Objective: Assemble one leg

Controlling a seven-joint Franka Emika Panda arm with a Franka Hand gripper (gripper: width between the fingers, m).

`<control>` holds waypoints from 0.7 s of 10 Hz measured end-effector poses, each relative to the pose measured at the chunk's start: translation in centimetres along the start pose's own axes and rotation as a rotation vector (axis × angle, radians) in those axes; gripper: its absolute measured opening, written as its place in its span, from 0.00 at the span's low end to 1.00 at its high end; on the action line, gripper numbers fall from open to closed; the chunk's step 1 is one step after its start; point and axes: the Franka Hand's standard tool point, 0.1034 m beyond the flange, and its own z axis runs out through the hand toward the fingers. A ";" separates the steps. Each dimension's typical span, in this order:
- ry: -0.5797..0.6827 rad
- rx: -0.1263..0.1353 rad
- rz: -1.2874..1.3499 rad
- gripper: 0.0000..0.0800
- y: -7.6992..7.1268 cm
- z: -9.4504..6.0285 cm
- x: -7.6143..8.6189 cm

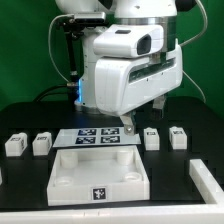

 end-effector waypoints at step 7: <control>-0.014 0.008 -0.317 0.81 -2.1 1.3 -7.5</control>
Offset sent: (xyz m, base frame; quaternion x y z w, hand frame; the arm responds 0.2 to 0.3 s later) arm 0.0000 0.0000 0.0000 0.0000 0.0000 -0.0899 0.9960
